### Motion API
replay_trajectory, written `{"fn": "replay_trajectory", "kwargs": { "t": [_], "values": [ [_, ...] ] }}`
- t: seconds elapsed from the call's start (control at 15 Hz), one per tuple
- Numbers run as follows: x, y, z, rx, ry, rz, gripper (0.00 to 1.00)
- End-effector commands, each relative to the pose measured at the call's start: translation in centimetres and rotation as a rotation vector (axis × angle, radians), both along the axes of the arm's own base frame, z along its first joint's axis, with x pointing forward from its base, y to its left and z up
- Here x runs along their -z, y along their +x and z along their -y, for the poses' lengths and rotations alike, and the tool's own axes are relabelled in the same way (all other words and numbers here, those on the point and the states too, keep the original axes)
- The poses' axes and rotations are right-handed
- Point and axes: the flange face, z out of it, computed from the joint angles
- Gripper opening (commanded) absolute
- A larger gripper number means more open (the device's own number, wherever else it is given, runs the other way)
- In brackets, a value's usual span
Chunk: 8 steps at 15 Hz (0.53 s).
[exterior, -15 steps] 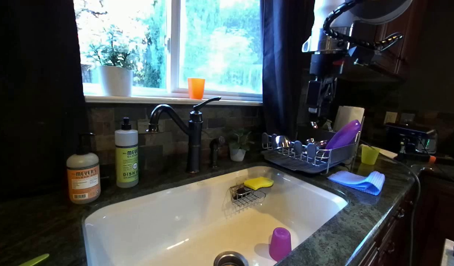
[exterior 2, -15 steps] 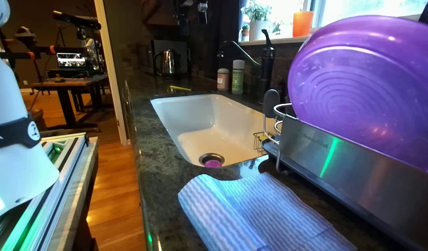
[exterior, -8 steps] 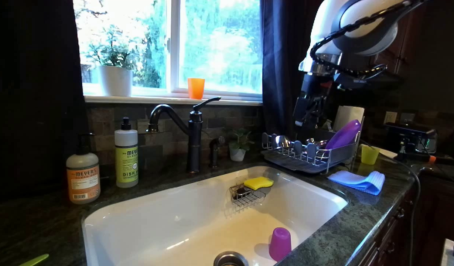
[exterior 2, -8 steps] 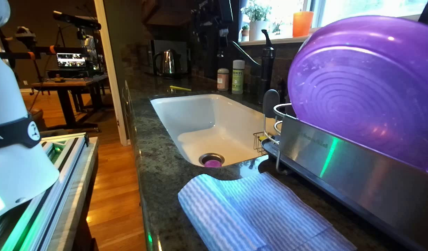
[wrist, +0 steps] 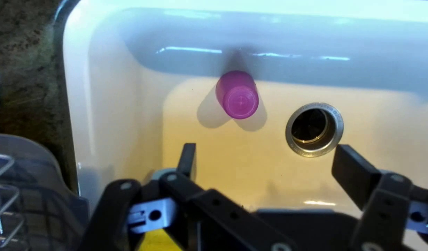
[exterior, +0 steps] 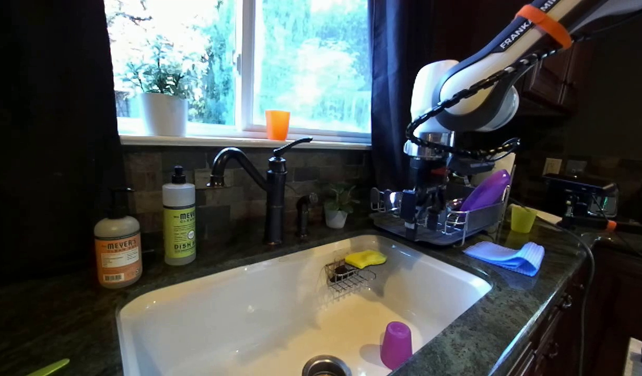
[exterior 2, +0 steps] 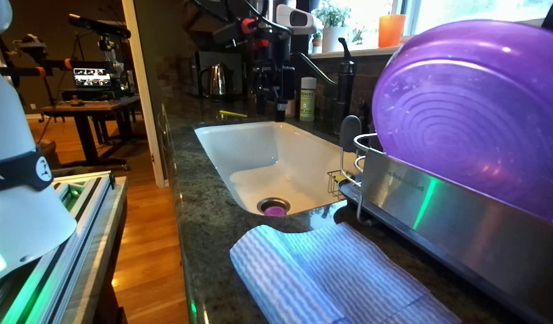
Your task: Put the purple cup on the drying rack
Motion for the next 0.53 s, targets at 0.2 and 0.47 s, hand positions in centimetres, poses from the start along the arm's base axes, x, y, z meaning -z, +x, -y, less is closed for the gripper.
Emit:
{"fn": "replay_trajectory", "kwargs": {
  "t": [0.2, 0.47],
  "values": [
    [0.0, 0.5, -0.2, 0.001, 0.002, 0.000, 1.00],
    [2.2, 1.7, 0.5, -0.004, 0.028, 0.008, 1.00]
  ]
}}
